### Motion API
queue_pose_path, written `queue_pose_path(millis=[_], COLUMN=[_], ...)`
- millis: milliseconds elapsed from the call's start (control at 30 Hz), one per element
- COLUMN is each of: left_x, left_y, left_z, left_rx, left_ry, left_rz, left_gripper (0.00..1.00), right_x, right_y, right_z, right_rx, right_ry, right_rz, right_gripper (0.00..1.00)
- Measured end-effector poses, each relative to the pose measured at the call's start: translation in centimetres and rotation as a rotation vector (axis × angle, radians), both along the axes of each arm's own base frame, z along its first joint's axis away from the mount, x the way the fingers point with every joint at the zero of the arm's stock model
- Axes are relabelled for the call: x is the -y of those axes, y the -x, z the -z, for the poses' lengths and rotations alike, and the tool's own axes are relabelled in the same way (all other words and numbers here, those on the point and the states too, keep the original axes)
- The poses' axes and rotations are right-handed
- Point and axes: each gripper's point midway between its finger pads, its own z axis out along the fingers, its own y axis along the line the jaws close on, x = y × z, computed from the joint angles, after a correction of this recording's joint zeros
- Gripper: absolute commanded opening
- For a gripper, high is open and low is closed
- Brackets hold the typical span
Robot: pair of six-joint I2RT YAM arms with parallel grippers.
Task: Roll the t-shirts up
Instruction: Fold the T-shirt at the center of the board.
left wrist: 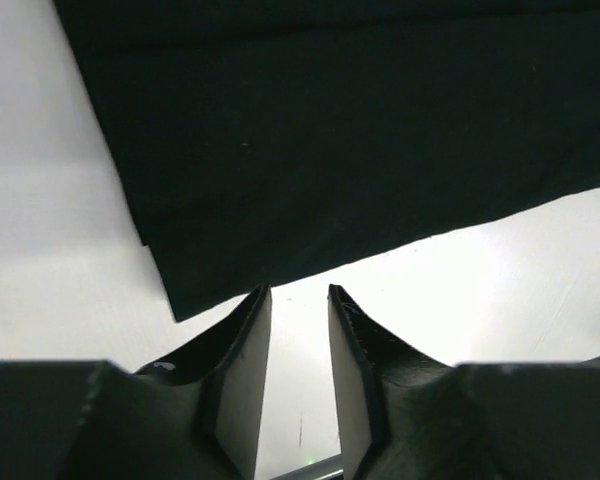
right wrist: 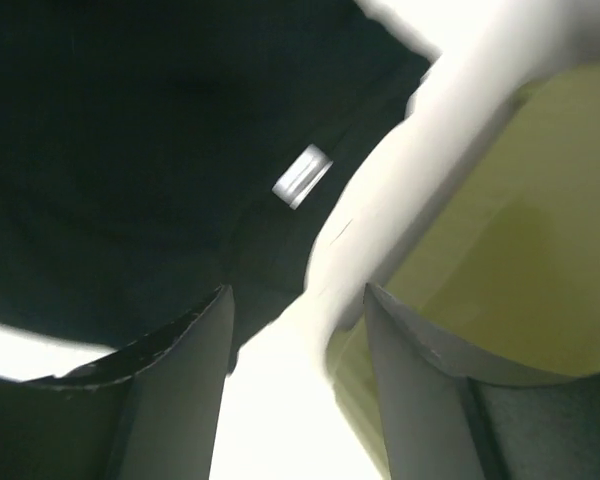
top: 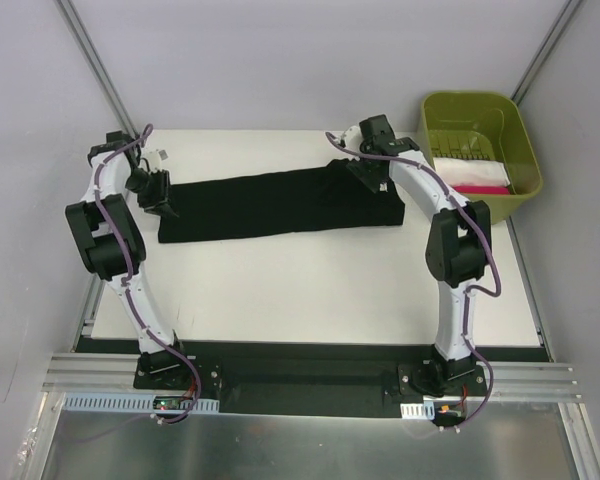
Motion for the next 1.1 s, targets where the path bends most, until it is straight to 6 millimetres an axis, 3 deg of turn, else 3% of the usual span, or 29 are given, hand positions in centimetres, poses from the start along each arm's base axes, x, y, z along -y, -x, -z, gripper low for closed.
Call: queue_pose_path(millis=[133,433,867,1100], left_x=[0.8,0.4,1.9,2.6], left_y=[0.9,4.8,12.7,18.7], left_z=[2.4,7.4,7.8,7.8], left_rx=[-0.062,-0.212,-0.248,-0.305], left_ry=[0.003,-0.033,-0.066,-0.094], left_rz=[0.021,0.026,0.044,0.188], left_gripper=[0.23,0.2,0.19,0.19], right_x=[1.7,3.0,6.5,7.3], right_y=[2.3,5.0,8.2,10.1], right_z=[2.8,8.0,11.8,11.9], right_rx=[-0.134,-0.329,-0.498,-0.547], right_ry=[0.021,0.074,0.146,0.135], right_rz=[0.008,-0.012,-0.038,-0.053], right_gripper=[0.45,0.39,0.26,0.25])
